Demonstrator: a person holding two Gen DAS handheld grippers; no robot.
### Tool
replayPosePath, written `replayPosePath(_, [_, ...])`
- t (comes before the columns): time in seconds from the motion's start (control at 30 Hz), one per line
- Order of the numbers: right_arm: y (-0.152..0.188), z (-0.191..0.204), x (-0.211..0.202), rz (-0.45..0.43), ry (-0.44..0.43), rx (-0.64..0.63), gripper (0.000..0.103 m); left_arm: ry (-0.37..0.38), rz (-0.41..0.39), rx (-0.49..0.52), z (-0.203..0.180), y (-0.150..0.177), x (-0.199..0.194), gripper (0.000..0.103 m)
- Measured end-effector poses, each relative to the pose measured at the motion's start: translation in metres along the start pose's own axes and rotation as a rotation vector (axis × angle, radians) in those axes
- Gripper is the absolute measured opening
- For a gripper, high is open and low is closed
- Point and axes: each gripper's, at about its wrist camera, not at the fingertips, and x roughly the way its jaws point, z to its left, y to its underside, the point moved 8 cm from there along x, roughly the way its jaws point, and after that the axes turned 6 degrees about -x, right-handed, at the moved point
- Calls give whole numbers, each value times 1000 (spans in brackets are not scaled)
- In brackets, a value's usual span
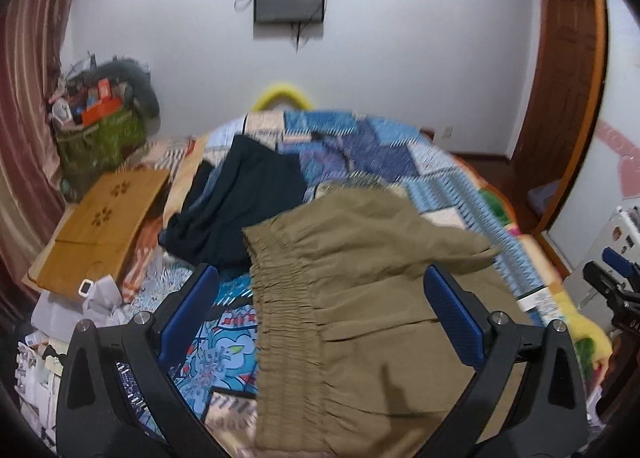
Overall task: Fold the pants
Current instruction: 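Grasp the khaki pants waistband with the left gripper while the right gripper grasps the hem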
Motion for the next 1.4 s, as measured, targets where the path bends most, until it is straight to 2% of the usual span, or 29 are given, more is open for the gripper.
replayPosePath(0.17, [21,-18,39,124,-1,10,102,-78,70,34,23,4,54,103])
replayPosePath(0.27, [29,-25,63,190,-32,25,102,-64,184,44,34,11,88,103])
replayPosePath(0.33, [35,-30,77,232,-53,42,99,-55,230,42,40,15,102,103])
replayPosePath(0.4, [39,-34,95,272,-71,42,95,-40,290,41,45,20,119,97])
replayPosePath(0.47, [43,-34,108,313,-90,35,93,-30,361,57,47,28,134,86])
replayPosePath(0.5, [46,-34,115,338,-99,29,90,-26,386,63,48,32,136,85])
replayPosePath(0.73, [59,-24,143,440,-130,-30,76,37,505,55,47,46,159,83])
replayPosePath(0.77, [62,-23,146,455,-138,-38,75,57,519,55,44,48,161,78])
replayPosePath(0.9, [66,-17,154,482,-143,-91,66,61,508,77,40,52,163,76])
replayPosePath(1.0, [74,-14,158,517,-117,-130,64,62,487,71,42,55,162,73])
replayPosePath(1.07, [74,-15,158,517,-109,-140,55,49,468,73,42,53,160,69])
replayPosePath(1.13, [75,-20,157,520,-74,-133,24,39,454,83,42,52,158,67])
replayPosePath(1.2, [77,-25,156,526,-76,-107,13,25,441,98,41,51,157,65])
replayPosePath(1.4, [79,-22,147,540,-80,-176,7,-38,391,166,42,49,149,61])
